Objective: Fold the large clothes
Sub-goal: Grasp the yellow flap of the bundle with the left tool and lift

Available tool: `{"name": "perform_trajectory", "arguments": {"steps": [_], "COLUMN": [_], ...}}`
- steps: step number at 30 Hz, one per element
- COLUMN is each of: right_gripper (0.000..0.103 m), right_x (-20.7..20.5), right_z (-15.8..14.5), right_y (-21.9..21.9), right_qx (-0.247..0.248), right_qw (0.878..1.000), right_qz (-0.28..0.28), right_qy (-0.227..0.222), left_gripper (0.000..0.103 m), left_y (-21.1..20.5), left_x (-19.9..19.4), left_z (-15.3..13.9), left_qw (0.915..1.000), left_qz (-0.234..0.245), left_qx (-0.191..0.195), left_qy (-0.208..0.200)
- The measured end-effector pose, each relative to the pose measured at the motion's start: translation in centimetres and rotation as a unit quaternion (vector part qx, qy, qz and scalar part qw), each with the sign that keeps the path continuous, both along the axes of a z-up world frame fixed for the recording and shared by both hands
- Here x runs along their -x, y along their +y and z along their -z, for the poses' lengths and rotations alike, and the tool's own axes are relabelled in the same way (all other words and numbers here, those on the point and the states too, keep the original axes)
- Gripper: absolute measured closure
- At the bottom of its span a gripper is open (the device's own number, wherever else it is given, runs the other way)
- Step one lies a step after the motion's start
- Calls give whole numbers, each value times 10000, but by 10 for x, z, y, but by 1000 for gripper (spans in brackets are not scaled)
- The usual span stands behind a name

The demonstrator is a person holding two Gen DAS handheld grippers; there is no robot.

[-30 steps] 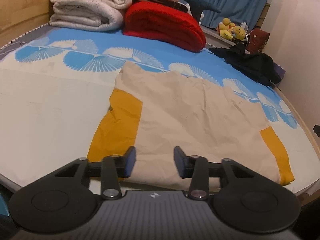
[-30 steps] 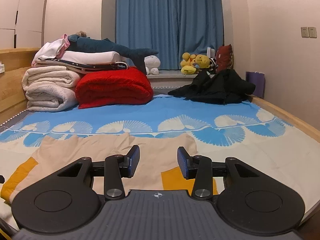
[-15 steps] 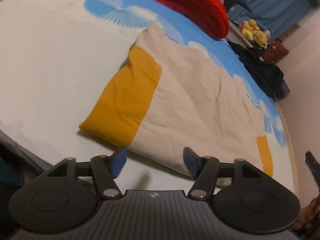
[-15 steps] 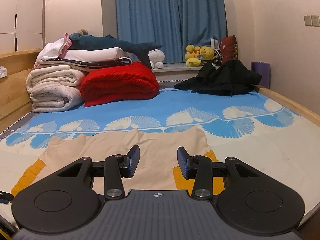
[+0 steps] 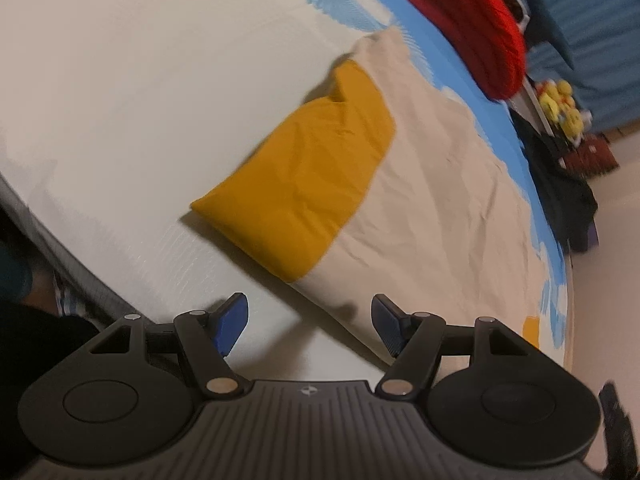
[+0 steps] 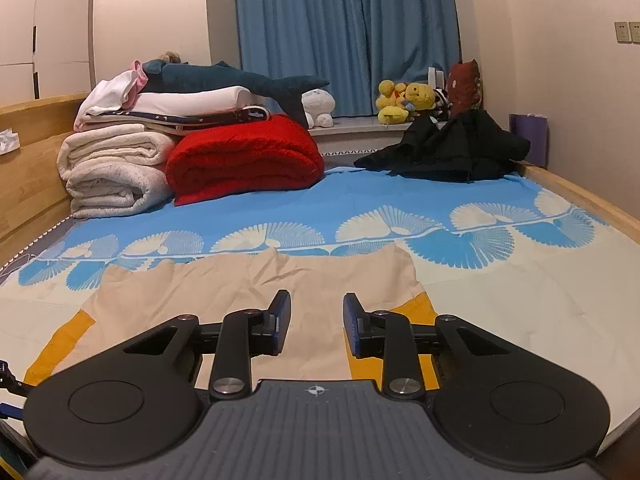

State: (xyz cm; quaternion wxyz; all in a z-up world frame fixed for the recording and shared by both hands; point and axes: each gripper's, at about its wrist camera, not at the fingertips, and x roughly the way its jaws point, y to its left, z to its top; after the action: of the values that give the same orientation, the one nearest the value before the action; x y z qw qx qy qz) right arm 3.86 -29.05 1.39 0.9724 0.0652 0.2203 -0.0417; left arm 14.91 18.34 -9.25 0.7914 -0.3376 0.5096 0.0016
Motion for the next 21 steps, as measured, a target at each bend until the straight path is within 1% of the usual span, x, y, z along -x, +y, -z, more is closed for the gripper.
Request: {"name": "perform_trajectory", "arguments": {"steps": [4,6,12,20,21], "right_gripper": [73,73,73,73,73], "right_x": [-1,-2,-6,-9,-10], "right_z": [2,3,10,16,16], "right_y": [0,0,6,22,25], "right_qx": [-12,-33,-123,-168,-179], "right_qw": [10000,9999,9988,9953,9949], "right_qz": [-24,-63,-339,-764,-802], "right_qy": [65,108,330,570,588], "left_gripper": [30,30,30,30,31], "left_y": [12,15,19,14,14], "left_x": [-2,-3,-9,-23,-25], "left_z": [9,12,19,23,24], "left_qw": [9985,9976,9945,9905,9898], "left_qz": [-495,-621,-940,-1227,-1272], "left_qx": [198,237,464,579,596], "left_qy": [158,182,40,-216,-244]}}
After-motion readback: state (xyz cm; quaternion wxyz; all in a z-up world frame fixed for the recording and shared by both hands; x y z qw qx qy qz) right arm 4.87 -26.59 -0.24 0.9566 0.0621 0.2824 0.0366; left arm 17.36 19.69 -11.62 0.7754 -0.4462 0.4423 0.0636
